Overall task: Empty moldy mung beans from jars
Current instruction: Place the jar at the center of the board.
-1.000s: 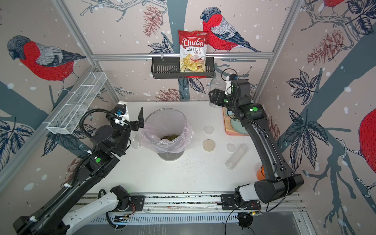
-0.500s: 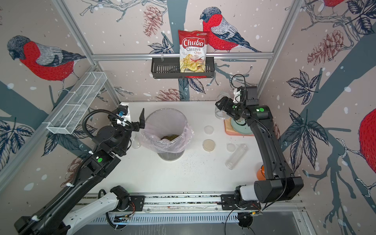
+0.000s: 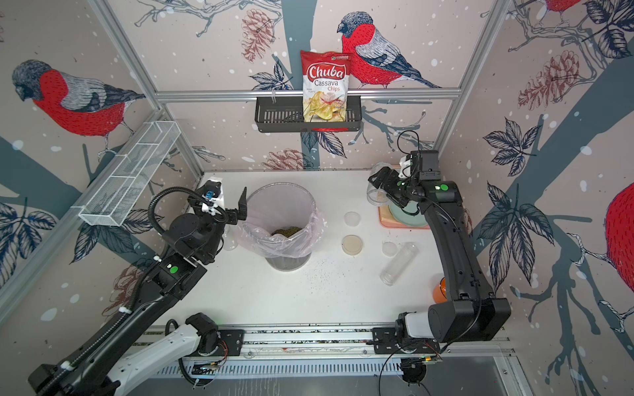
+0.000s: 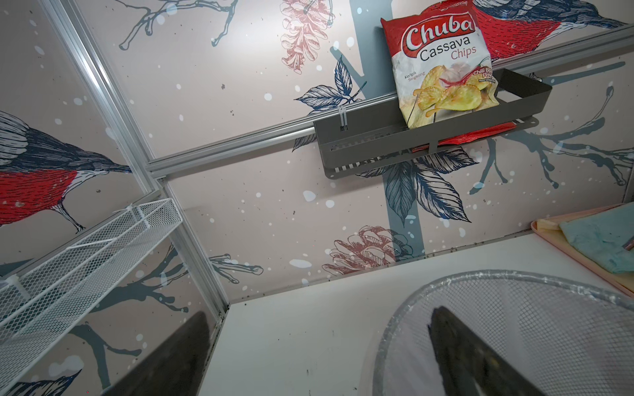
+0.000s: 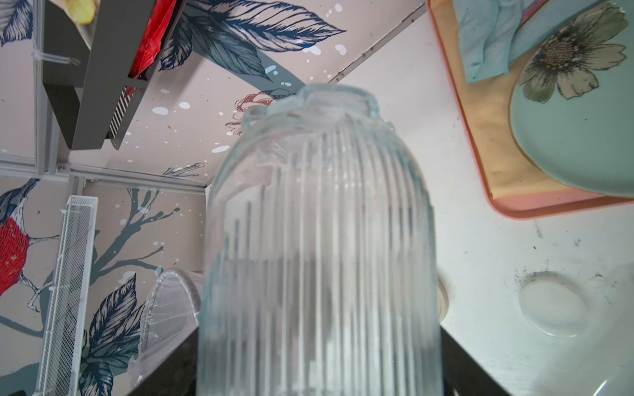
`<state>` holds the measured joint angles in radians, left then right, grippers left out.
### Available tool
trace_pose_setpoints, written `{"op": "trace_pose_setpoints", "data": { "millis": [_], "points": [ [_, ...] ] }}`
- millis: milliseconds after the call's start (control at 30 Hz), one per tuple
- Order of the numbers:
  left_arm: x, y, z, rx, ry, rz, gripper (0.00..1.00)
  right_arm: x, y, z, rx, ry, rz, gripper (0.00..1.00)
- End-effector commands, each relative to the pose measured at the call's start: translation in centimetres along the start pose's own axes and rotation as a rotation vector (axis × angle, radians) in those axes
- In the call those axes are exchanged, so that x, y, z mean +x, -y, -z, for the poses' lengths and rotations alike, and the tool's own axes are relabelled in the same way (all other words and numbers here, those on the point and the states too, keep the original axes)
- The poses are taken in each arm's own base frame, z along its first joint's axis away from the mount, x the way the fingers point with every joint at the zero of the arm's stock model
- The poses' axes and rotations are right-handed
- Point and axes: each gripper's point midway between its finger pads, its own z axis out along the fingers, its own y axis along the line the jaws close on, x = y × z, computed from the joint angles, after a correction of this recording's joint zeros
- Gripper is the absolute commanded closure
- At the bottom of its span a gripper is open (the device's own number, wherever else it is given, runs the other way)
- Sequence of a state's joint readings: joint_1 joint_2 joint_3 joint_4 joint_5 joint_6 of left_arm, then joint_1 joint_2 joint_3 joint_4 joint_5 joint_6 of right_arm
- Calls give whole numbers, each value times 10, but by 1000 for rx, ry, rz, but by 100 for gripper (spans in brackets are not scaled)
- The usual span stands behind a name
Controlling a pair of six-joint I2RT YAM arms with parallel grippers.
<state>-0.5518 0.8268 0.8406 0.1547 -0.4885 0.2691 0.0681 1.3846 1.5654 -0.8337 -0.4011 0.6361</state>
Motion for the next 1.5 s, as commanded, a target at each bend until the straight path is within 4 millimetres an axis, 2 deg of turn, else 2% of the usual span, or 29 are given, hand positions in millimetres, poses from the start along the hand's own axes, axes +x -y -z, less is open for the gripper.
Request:
{"op": "trace_pose_setpoints", "data": {
  "millis": [0, 133, 367, 533, 800, 1000, 1267, 1367, 1467],
  "points": [
    [-12, -2, 1, 0, 60, 41, 3, -9, -5, 4, -58, 33, -59, 71],
    [-10, 1, 2, 15, 58, 33, 3, 2, 0, -1, -78, -16, -151, 71],
    [-11, -4, 5, 6, 69, 36, 3, 59, 22, -29, -83, -259, -320, 72],
    [-12, -6, 8, 8, 79, 34, 3, 88, 31, -37, -89, -341, -404, 72],
    [-5, 1, 3, 29, 50, 18, 3, 118, 21, -41, -170, -419, -503, 72],
    [-5, 0, 5, 26, 54, 18, 3, 159, 26, -47, -139, -535, -544, 72],
    [-2, 1, 4, 29, 48, 13, 3, 216, 16, -53, -126, -713, -571, 72],
    [-2, 1, 5, 30, 47, 10, 3, 239, 17, -54, -99, -798, -577, 72],
    [-2, 0, 6, 27, 49, 5, 3, 251, 27, -55, -35, -852, -559, 72]
  ]
}}
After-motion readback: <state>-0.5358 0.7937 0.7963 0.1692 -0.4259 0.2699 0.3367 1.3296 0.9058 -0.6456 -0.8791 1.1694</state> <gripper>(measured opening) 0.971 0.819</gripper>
